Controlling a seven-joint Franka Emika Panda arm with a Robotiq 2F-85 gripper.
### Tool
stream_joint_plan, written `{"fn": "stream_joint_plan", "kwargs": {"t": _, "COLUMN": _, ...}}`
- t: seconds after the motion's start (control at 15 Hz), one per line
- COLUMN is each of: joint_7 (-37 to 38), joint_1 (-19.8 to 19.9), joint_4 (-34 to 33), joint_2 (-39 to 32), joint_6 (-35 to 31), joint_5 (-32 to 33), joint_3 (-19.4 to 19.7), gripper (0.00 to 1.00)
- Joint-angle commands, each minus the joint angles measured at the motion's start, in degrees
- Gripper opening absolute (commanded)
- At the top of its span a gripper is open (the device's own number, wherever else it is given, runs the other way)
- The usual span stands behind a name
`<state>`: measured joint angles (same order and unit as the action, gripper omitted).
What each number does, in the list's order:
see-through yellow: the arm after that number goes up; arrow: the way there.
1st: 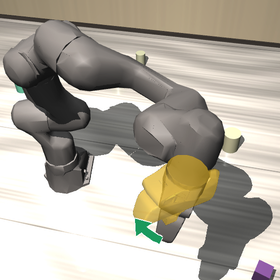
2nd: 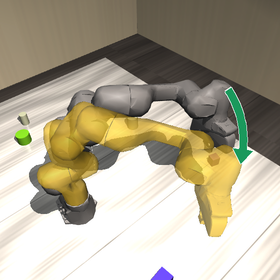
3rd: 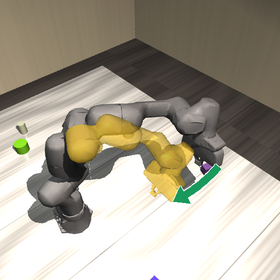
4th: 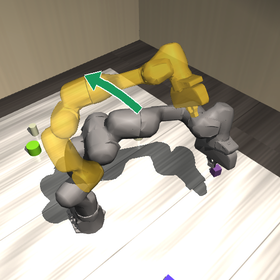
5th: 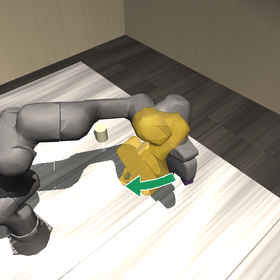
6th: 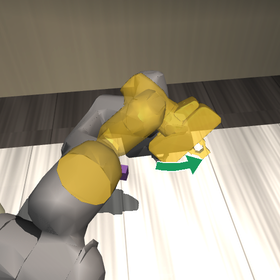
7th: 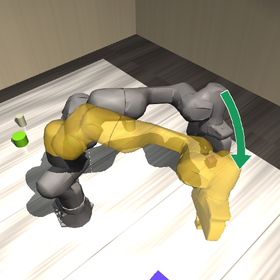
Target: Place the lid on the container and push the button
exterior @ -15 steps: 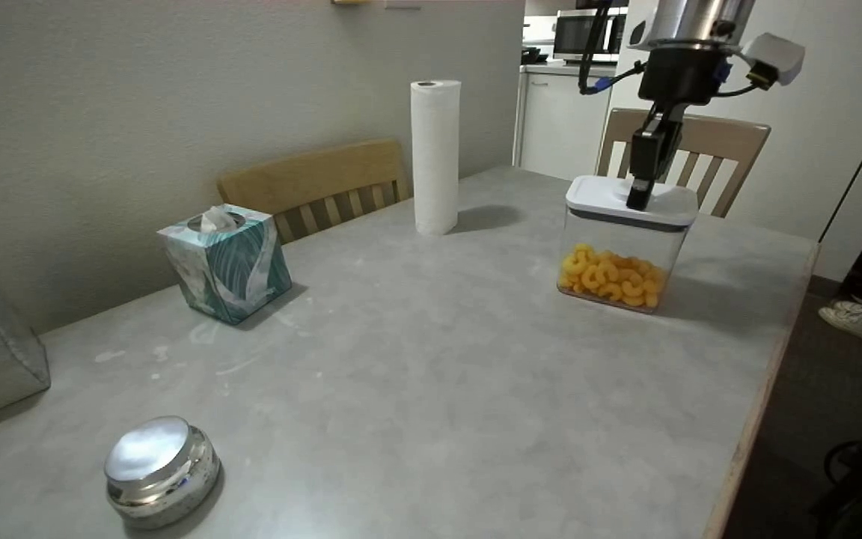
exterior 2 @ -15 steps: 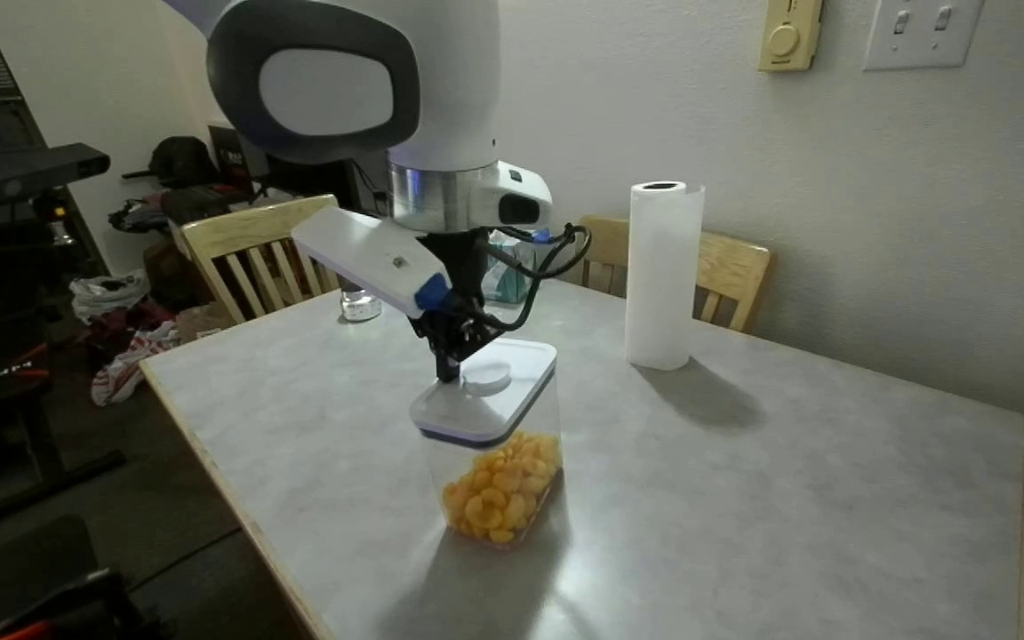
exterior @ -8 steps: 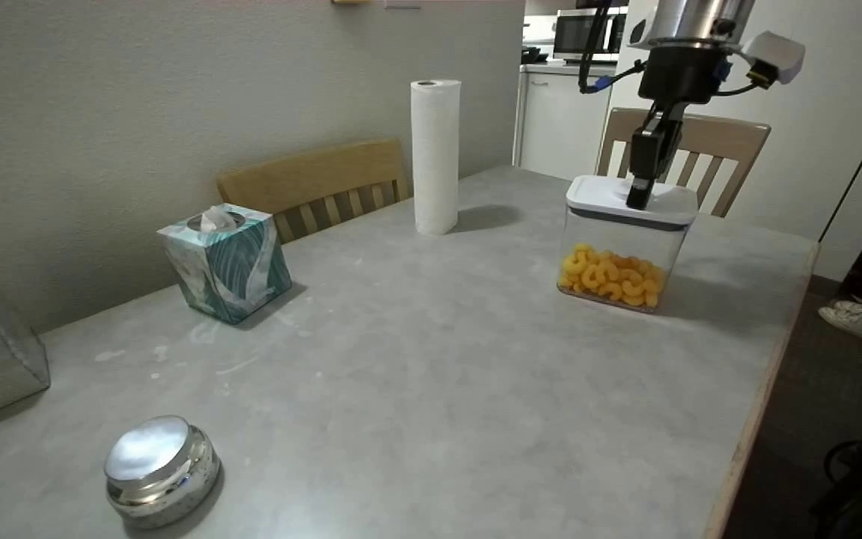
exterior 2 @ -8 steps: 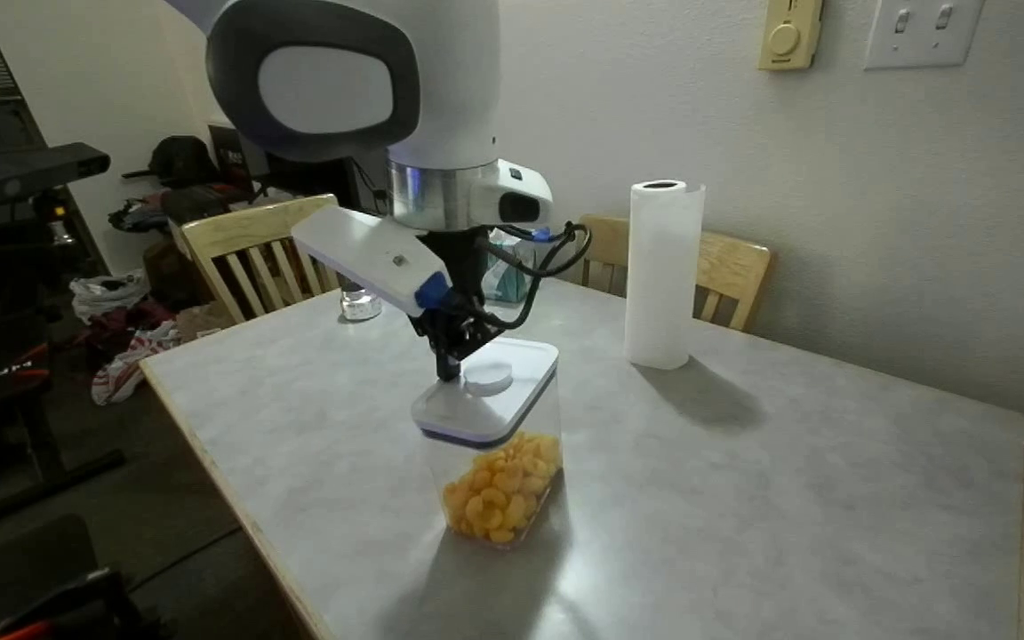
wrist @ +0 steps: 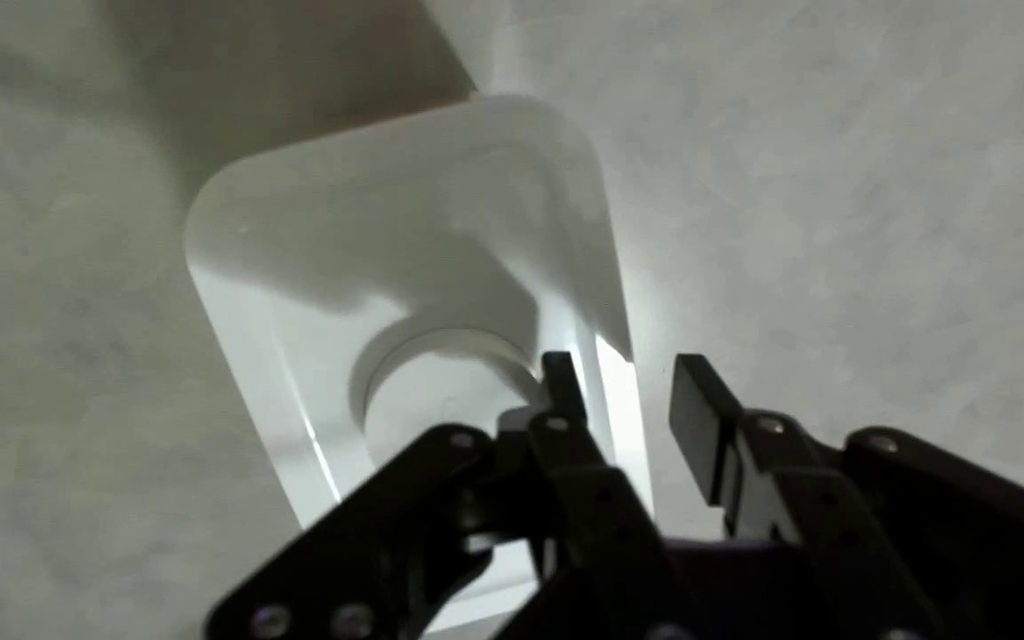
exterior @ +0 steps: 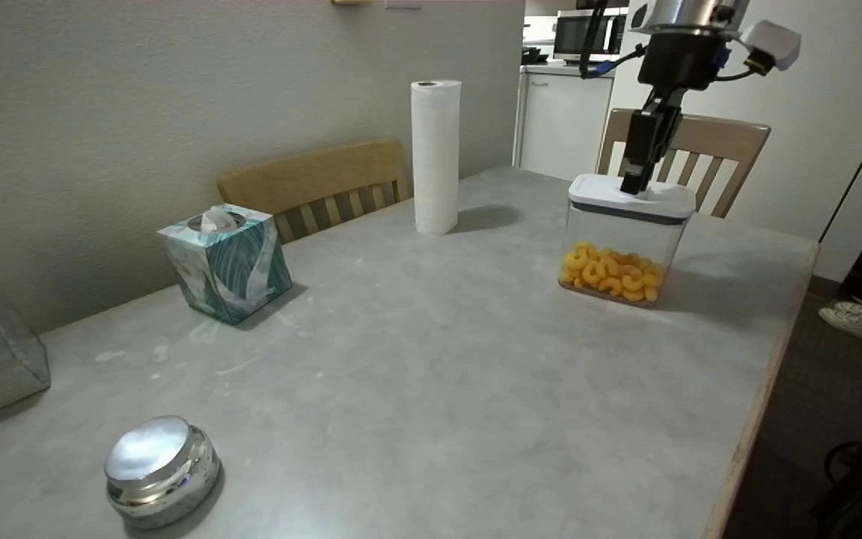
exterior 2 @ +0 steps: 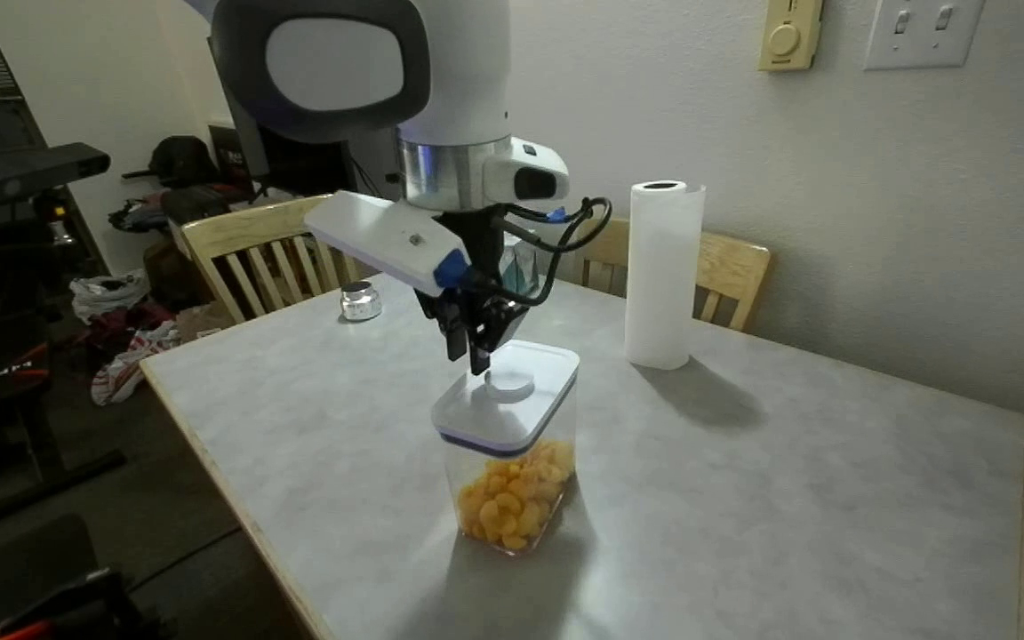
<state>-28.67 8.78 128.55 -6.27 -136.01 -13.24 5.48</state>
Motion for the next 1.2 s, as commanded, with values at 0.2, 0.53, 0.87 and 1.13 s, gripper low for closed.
{"fn": "stream_joint_plan", "kwargs": {"t": 0.2, "joint_7": 0.3, "joint_1": 0.3, "joint_4": -0.4, "joint_2": 0.0, "joint_6": -0.2, "joint_5": 0.3, "joint_3": 0.0, "gripper": 0.6}}
{"fn": "stream_joint_plan", "kwargs": {"t": 0.53, "joint_7": 2.9, "joint_1": 0.9, "joint_4": -0.6, "joint_2": 1.5, "joint_6": 0.3, "joint_5": 7.4, "joint_3": 1.8, "gripper": 0.93}}
{"fn": "stream_joint_plan", "kwargs": {"t": 0.87, "joint_7": 5.8, "joint_1": 1.6, "joint_4": -1.9, "joint_2": 3.2, "joint_6": 1.6, "joint_5": 14.0, "joint_3": 4.0, "gripper": 0.56}}
{"fn": "stream_joint_plan", "kwargs": {"t": 1.13, "joint_7": 9.3, "joint_1": 1.2, "joint_4": -2.5, "joint_2": 6.5, "joint_6": 2.7, "joint_5": 18.2, "joint_3": 4.4, "gripper": 0.27}}
